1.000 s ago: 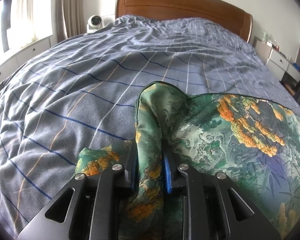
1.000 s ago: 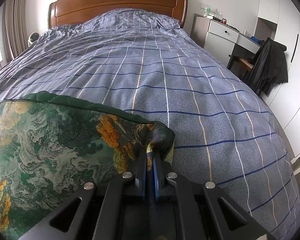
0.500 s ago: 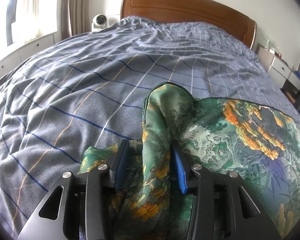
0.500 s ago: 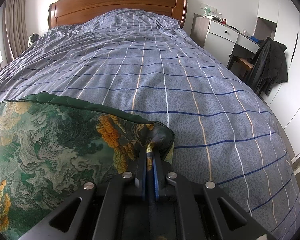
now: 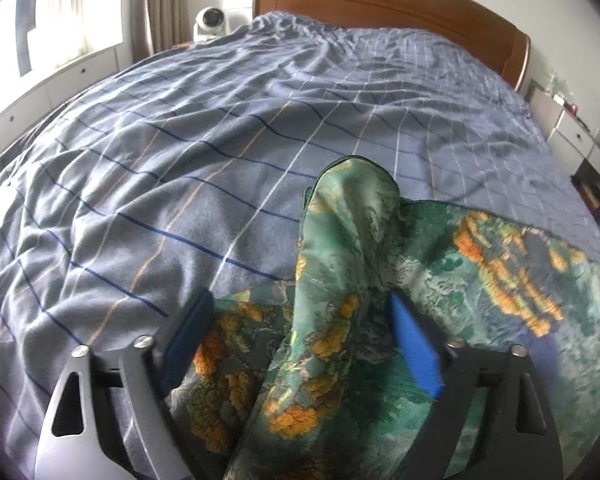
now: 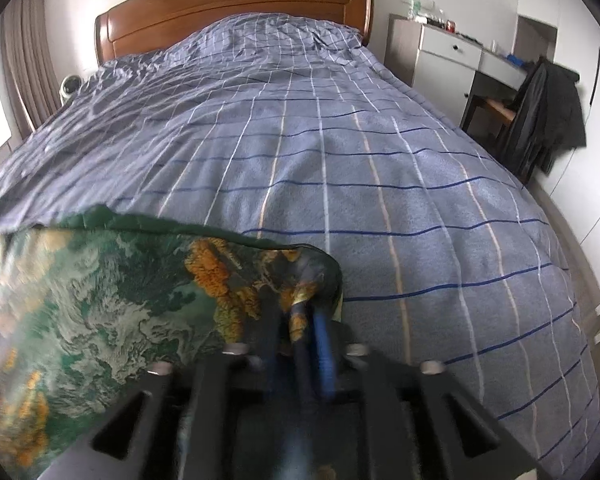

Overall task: Fold large clothes
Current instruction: 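Open both tools to release the jacket edge and pull them back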

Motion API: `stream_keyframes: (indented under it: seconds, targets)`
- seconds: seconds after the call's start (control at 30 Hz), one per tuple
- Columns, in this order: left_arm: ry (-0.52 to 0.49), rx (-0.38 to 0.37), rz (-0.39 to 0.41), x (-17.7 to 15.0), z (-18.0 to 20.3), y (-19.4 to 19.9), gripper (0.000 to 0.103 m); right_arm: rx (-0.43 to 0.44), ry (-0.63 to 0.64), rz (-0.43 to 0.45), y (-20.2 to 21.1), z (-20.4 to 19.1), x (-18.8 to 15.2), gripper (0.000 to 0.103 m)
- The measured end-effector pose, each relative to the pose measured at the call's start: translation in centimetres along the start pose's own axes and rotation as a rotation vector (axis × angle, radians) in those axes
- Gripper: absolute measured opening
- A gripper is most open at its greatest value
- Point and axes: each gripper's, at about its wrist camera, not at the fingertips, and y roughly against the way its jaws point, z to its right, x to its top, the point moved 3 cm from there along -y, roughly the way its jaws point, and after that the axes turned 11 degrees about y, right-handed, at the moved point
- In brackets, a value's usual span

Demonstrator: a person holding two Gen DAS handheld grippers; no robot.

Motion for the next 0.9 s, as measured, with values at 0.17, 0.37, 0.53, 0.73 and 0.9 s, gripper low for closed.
stream_keyframes:
  seconds: [0.17, 0.37, 0.53, 0.73, 0.9]
  targets:
    - [0.027, -0.054, 0.002, 0.7, -0.4, 2.3, 0.091, -0.017, -0.032, 0.041, 3.5, 2.5, 1.2, 0.063]
    - [0.026, -0.134, 0.037, 0.7, -0.1, 6.9, 0.092, -0.033, 0.079, 0.140, 9.4, 2.1, 1.8, 0.063]
    - [-0.029, -0.186, 0.042, -1.4, 0.1, 10.8, 0.094, 0.075, 0.160, 0.183, 14.2, -1.1, 0.0, 0.063]
    - [-0.074, -0.214, 0.022, -5.7, -1.2, 14.0, 0.096, 0.212, 0.209, 0.193, 19.1, -5.2, -5.1, 0.063]
    - [-0.154, -0.217, -0.027, -9.2, 0.0, 15.1, 0.096, 0.239, 0.242, 0.164, 20.1, -6.1, -9.4, 0.063]
